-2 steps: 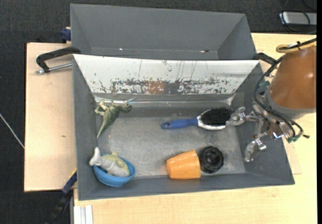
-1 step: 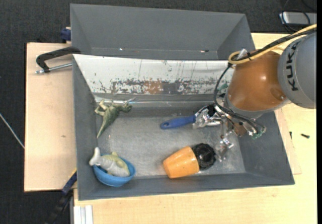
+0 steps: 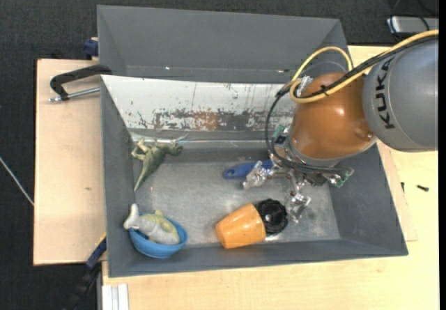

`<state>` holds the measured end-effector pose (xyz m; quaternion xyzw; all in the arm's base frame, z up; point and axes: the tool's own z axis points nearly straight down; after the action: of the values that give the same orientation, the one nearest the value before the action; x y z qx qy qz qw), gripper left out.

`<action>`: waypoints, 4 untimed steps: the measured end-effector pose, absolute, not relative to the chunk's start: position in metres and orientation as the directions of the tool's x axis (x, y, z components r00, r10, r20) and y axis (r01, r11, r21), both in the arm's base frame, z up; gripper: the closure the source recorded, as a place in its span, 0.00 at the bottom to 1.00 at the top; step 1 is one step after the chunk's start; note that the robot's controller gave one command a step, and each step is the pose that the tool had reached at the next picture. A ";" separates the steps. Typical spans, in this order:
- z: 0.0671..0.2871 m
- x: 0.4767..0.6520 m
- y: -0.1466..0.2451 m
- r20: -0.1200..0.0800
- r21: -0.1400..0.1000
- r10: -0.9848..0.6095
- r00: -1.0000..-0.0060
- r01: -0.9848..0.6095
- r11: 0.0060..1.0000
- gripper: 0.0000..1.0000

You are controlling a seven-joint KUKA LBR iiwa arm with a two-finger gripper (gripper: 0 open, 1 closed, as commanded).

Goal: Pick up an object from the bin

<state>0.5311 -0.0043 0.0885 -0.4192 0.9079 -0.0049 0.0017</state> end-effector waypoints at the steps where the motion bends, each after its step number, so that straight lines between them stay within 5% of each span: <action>1: 0.089 0.506 0.028 0.002 -0.008 -0.755 -0.656 -0.755 0.656 0.00; 2: 0.089 0.504 0.026 0.010 -0.002 -0.752 -0.659 -0.752 0.659 1.00; 3: 0.182 0.496 0.034 -0.010 -0.009 -0.780 -0.625 -0.780 0.626 1.00; 4: 0.178 0.495 0.033 -0.005 -0.002 -0.780 -0.626 -0.780 0.626 0.00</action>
Offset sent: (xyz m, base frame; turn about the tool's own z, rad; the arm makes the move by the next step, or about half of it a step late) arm -0.0285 0.0330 -0.0055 0.0122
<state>0.4947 0.0335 0.1781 -0.4325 0.9016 0.0001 0.0026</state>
